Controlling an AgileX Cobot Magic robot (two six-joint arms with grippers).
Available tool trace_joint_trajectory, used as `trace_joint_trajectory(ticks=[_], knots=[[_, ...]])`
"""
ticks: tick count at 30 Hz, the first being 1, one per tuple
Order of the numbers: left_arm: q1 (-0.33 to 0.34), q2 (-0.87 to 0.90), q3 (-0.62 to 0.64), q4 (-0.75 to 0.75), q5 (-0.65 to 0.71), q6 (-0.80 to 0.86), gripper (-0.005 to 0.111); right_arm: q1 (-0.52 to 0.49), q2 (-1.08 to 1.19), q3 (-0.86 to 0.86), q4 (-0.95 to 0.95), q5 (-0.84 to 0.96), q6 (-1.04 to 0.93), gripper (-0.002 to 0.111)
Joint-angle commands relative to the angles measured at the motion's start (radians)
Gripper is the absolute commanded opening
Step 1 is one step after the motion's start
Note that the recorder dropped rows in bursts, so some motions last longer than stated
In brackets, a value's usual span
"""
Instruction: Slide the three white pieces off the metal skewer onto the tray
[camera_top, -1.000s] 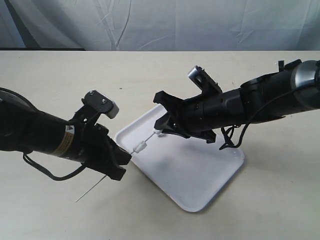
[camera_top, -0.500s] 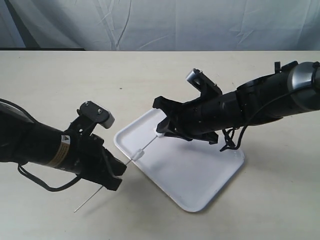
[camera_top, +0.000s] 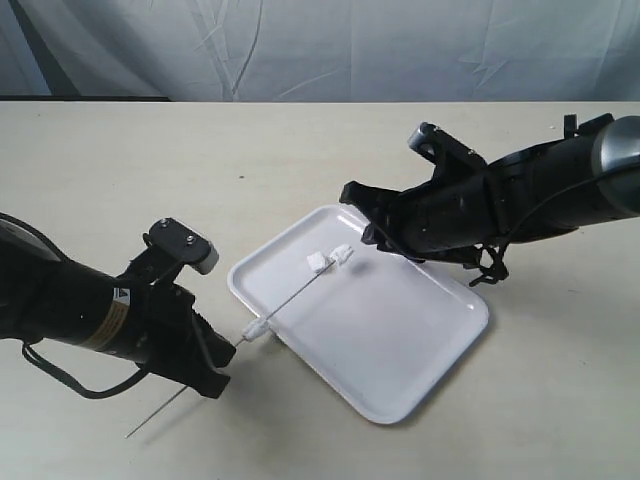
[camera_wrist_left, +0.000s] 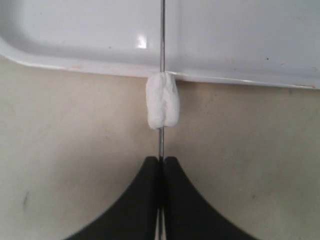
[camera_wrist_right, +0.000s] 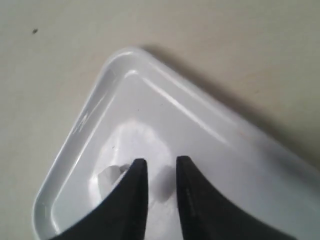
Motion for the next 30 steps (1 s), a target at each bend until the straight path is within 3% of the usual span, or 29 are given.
trace_joint_trajectory(ticks=[1,8,17,30], knots=[[0.000,-0.008,0.012,0.004,0.013,-0.015,0.000,-0.007,-0.009,0.000,-0.006,-0.039,-0.013,0.021],[0.000,-0.046,0.016,0.004,0.046,-0.015,0.000,-0.007,-0.009,0.000,-0.006,0.015,-0.013,0.021],[0.000,-0.076,0.016,0.004,0.057,-0.014,0.000,-0.006,0.019,0.000,-0.006,0.263,-0.015,0.021],[0.000,-0.076,-0.005,0.004,-0.022,-0.007,0.000,-0.006,0.020,-0.042,-0.006,0.237,-0.015,0.021]])
